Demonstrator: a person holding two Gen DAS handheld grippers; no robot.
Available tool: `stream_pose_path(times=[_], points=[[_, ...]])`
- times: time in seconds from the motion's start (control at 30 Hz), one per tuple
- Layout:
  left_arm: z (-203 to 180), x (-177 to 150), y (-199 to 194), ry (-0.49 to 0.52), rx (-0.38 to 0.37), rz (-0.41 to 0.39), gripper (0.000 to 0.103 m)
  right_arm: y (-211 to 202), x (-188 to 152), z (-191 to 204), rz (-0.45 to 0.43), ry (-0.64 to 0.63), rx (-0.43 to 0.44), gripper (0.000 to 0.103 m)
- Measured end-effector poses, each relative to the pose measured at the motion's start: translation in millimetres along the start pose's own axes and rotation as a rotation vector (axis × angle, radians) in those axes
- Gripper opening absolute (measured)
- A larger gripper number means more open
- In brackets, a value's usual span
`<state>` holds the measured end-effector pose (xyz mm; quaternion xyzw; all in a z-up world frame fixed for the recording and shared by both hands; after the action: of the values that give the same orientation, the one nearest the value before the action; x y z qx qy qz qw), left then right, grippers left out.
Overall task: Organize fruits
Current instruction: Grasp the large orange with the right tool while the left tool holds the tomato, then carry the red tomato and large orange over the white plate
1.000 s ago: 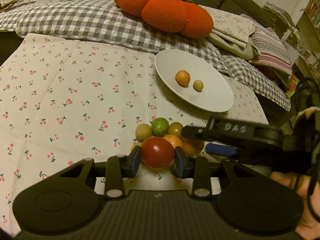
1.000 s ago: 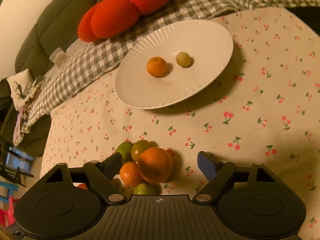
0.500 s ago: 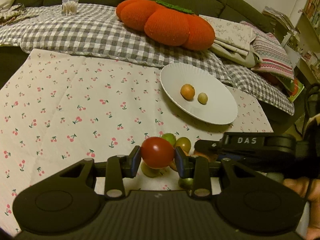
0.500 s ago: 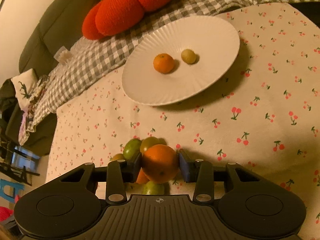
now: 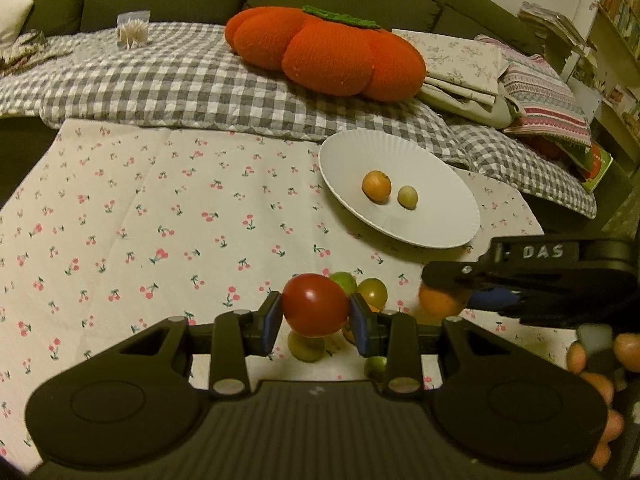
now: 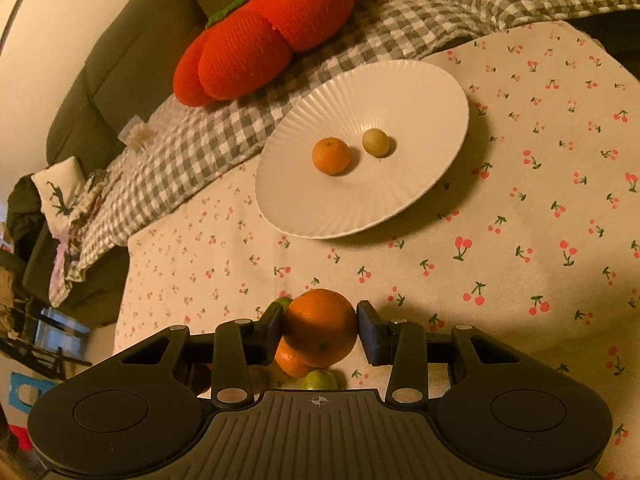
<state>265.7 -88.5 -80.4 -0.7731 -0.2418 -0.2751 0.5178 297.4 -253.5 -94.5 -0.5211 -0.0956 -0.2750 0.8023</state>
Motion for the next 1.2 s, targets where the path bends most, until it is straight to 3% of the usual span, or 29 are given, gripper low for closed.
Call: stream_pose_path(times=[0.8, 1.2], points=[[-17, 30, 25, 0.168, 0.073, -0.043, 0.034, -24, 32, -22, -0.085, 0.031, -0.024, 0.039], [-32, 43, 48, 0.212, 0.035, -0.05, 0.034, -20, 65, -53, -0.144, 0.083, -0.104, 0.039]])
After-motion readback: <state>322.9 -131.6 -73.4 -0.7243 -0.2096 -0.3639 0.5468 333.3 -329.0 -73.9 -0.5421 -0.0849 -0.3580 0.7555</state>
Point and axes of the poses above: each gripper's, at about its wrist camera, not at the fingertips, and y roughly the way its jaws point, z to its left, x to its top, the point moved 10 cm from there along y, roughly the way its jaws point, and after that the axes turned 7 degrees about -x, right-handed, at the moved point
